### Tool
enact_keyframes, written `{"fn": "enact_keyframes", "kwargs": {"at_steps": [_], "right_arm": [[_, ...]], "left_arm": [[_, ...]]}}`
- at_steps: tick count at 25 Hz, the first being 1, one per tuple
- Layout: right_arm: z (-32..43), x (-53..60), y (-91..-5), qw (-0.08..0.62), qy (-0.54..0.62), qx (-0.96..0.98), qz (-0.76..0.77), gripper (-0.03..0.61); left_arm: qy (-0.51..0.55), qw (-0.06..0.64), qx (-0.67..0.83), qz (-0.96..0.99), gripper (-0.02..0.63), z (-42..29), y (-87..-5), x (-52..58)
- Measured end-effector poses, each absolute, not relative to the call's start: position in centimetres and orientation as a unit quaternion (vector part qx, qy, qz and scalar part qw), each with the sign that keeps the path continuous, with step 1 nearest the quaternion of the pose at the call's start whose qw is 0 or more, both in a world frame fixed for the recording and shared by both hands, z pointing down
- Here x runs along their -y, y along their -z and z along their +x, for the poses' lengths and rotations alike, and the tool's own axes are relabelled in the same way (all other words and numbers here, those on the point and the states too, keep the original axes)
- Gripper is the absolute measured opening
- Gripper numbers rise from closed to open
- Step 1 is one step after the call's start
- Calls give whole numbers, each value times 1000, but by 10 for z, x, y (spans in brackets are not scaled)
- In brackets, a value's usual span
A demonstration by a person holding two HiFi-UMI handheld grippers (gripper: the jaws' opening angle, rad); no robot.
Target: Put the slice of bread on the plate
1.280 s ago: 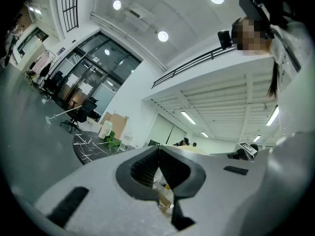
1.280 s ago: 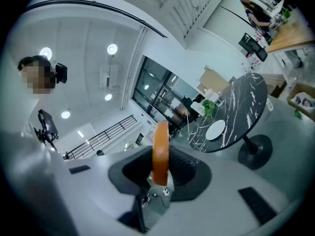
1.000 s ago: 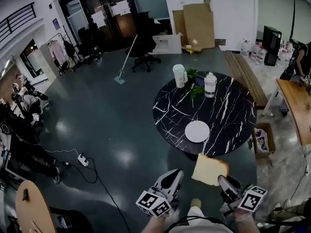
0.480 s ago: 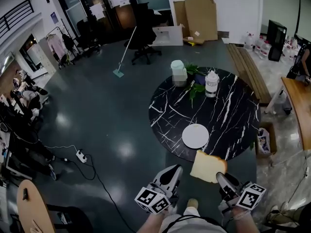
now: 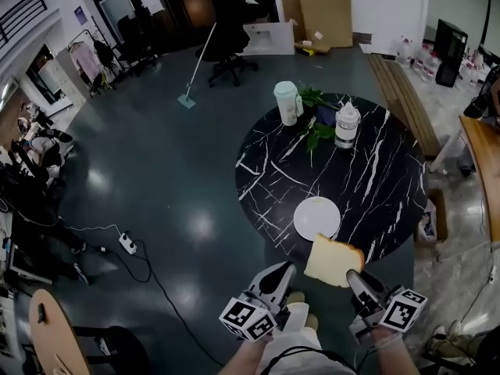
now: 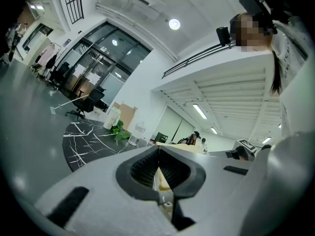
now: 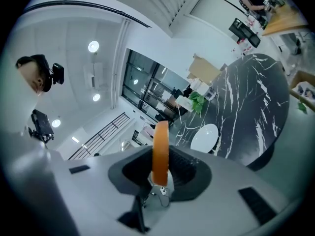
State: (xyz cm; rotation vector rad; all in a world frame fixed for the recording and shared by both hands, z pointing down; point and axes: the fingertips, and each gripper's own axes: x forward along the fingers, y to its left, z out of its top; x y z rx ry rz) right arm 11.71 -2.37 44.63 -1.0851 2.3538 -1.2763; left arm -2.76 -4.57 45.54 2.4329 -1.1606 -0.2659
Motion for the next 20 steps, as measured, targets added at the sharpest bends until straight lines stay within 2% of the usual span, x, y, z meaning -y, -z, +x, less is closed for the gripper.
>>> {"fn": "enact_keyframes", "kwargs": {"at_steps": [12,20], "right_arm": [[98,114,-481,112,461,-793,-382,86],[87,155,-518,79,499,-775,-379,86]], "left_arm": [[102,233,421,871,6,-35,-489,121],[104,252,426,863,6,-35,-516,152]]}}
